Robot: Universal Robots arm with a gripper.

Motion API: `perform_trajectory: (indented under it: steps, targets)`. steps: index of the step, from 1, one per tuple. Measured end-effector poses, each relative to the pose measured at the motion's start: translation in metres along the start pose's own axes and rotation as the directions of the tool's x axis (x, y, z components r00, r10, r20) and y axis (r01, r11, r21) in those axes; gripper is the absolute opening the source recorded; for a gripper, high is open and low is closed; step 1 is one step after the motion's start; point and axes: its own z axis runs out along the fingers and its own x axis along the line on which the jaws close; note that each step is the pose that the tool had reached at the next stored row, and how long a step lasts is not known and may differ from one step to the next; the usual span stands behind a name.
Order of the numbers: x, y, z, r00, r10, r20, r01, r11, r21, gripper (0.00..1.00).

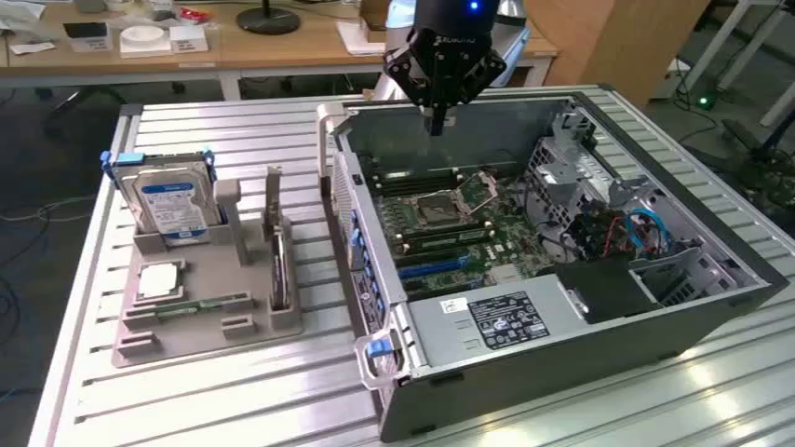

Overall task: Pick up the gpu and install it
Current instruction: 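Reach for the gpu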

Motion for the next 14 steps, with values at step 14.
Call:
perform_trajectory:
  steps: [14]
  targets:
    - [0.011,-0.0008,-0.0003,1.0,0.0,-0.0001,0.0,1.0,0.0,0.11]
